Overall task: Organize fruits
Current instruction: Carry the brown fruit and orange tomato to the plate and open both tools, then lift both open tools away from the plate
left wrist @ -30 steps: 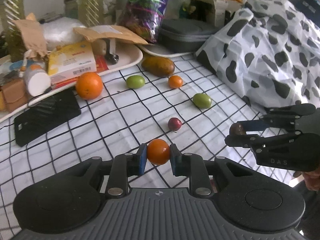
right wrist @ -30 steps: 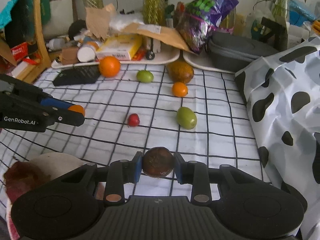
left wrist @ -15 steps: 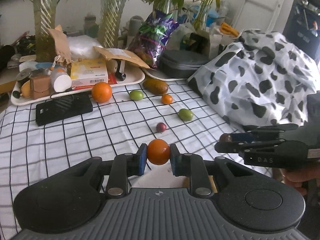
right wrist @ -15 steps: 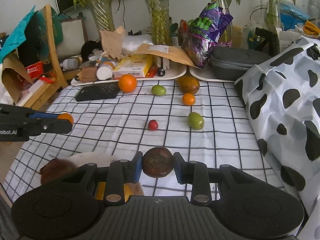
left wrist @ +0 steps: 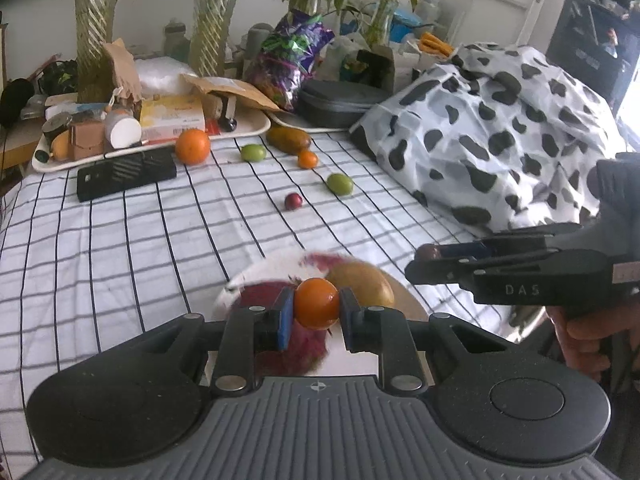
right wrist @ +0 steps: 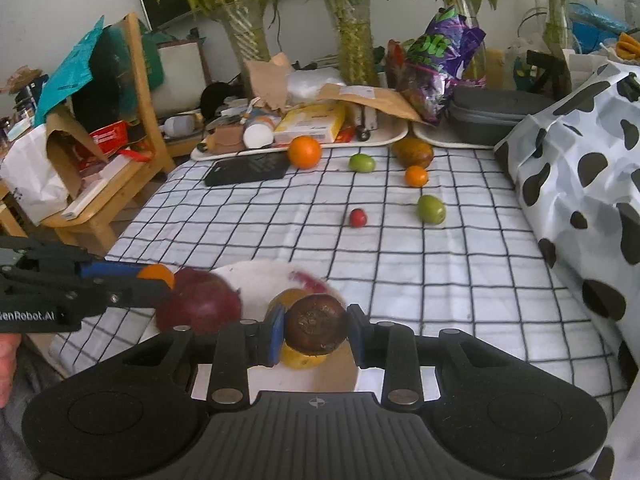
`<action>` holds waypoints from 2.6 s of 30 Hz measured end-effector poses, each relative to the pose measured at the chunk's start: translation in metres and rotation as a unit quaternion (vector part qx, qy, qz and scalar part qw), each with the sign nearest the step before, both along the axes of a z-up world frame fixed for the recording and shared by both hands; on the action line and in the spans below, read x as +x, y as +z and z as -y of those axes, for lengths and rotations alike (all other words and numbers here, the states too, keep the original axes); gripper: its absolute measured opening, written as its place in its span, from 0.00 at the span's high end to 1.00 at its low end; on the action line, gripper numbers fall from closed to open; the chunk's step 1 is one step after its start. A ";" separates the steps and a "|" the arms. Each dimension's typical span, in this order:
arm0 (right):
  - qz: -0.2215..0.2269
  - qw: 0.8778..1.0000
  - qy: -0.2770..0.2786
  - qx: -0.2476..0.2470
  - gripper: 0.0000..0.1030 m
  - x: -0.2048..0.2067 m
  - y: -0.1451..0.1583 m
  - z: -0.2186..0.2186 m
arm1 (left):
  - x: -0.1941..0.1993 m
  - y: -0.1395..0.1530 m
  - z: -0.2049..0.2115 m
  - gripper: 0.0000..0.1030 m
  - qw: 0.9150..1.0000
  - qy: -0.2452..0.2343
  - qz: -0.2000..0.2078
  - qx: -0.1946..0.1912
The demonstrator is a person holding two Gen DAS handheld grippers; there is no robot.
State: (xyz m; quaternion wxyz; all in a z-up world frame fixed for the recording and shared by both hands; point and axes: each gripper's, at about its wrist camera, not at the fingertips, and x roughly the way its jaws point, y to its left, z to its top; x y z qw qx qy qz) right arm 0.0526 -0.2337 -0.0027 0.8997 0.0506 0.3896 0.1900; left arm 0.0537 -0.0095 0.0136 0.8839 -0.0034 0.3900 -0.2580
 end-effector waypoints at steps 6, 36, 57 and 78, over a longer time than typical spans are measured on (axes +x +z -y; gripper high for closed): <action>-0.016 1.000 0.021 -0.006 0.67 -0.012 -0.005 -0.010 | -0.021 -0.012 0.006 0.78 0.999 -0.005 -0.009 0.035; -0.063 0.995 0.064 -0.053 0.40 -0.012 -0.021 -0.030 | -0.027 -0.043 0.033 0.67 0.985 -0.042 -0.053 0.157; -0.032 0.999 0.001 -0.035 0.03 -0.008 -0.012 -0.014 | -0.028 -0.029 0.030 0.40 0.992 -0.018 -0.014 0.120; 0.027 0.997 -0.049 -0.047 0.00 -0.010 0.000 -0.004 | -0.022 -0.006 0.015 0.37 0.993 0.053 0.057 0.094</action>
